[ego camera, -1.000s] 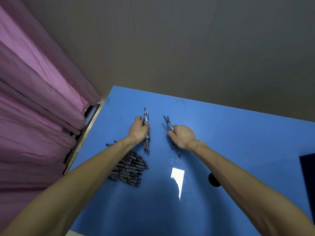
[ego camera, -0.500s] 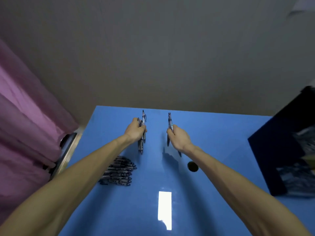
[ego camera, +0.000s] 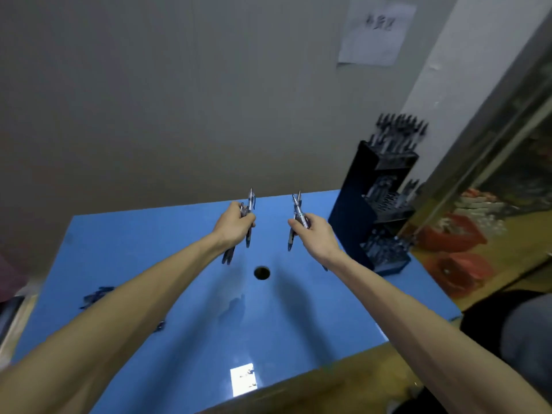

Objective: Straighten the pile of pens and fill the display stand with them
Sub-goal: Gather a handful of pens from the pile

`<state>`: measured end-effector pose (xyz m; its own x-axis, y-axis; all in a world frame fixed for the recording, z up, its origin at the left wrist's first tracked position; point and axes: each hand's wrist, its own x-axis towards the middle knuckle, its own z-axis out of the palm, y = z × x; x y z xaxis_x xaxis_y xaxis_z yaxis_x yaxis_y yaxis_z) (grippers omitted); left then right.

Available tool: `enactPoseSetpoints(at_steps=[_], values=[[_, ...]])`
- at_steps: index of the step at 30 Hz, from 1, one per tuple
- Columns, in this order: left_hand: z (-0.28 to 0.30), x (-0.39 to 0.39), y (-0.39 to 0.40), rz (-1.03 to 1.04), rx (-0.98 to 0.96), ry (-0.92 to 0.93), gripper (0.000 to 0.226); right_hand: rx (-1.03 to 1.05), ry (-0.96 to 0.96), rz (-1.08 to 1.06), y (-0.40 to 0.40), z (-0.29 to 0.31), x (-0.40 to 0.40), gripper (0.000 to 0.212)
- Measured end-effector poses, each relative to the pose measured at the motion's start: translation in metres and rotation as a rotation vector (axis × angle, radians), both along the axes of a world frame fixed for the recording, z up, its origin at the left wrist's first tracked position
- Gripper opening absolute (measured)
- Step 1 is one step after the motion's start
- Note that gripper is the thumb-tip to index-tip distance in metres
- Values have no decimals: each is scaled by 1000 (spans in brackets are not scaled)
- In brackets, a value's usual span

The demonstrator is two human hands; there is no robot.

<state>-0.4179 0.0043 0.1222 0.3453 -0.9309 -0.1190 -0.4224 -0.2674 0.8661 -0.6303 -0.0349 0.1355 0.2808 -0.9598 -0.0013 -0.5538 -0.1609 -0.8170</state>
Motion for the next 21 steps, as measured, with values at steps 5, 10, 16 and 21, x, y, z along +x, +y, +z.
enactPoseSetpoints(at_steps=[5, 10, 16, 21], values=[[15, -64, -16, -112, -61, 92, 15, 17, -115, -84, -3, 19, -68, 34], [34, -139, -41, -127, -117, 85, 25, 3, -125, -152, -19, 29, -140, 29], [55, -233, -76, -40, -175, -19, 18, 29, -193, -133, -54, 35, -239, 19], [67, -283, -100, 29, -188, -100, 12, 24, -210, -118, -92, 42, -295, 13]])
